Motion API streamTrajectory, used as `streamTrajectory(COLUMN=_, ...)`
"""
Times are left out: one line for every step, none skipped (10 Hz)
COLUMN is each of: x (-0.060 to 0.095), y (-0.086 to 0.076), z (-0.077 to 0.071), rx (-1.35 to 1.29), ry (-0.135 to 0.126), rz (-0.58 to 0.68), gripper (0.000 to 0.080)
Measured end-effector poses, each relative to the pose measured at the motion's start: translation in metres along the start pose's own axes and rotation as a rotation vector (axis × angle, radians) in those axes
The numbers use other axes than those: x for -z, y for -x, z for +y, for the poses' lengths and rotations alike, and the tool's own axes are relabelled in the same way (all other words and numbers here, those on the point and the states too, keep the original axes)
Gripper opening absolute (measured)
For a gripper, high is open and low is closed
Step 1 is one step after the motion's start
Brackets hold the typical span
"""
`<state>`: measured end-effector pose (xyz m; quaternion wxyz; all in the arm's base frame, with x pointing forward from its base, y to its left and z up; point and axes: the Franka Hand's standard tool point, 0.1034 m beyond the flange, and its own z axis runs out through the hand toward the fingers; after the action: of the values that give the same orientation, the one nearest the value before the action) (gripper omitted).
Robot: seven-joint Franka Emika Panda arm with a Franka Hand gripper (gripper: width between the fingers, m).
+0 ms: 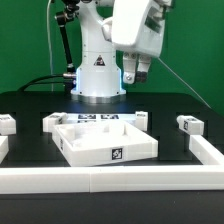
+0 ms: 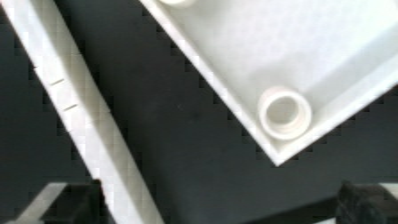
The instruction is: Assemble square table
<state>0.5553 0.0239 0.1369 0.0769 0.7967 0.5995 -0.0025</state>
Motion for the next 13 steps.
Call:
streamTrajectory(x=0.0, y=0.0, z=0.0, rx=0.059, ry=-0.001, rz=0.0, gripper=0.0649)
streamTrajectory(x=-0.001, y=0.0, z=0.0, rx=0.105, ry=-0.001, rz=0.0, gripper=0.0649)
streamTrajectory(x=-0.001, y=0.001, z=0.0, rx=0.189, ry=-0.001, rz=-0.001, gripper=0.0649)
streamTrajectory(x=-0.002, y=0.001, z=-0.001, rx=0.276, ry=-0.002, rz=-0.001, gripper=0.065)
streamTrajectory(x=-0.006, y=0.001, z=-0.004, rx=0.378, ry=0.004, rz=0.007, gripper=0.065)
streamTrajectory(x=-0.01, y=0.006, z=-0.008, rx=0.511, ry=0.006, rz=0.011, gripper=0.065)
streamTrajectory(x=-0.017, y=0.013, z=-0.014, rx=0.61, ry=0.005, rz=0.018, gripper=0.065)
streamTrajectory(x=-0.016, y=0.013, z=-0.013, rx=0.559, ry=0.002, rz=0.016, gripper=0.0649)
streamTrajectory(x=-0.016, y=0.012, z=-0.013, rx=0.559, ry=0.004, rz=0.016, gripper=0.0649)
streamTrajectory(x=-0.016, y=0.013, z=-0.013, rx=0.558, ry=0.003, rz=0.016, gripper=0.0649)
streamTrajectory(x=-0.016, y=0.014, z=-0.013, rx=0.556, ry=0.002, rz=0.016, gripper=0.065)
streamTrajectory(x=-0.017, y=0.022, z=-0.016, rx=0.562, ry=-0.006, rz=0.014, gripper=0.065)
streamTrajectory(x=-0.026, y=0.031, z=-0.032, rx=0.572, ry=-0.01, rz=0.023, gripper=0.065)
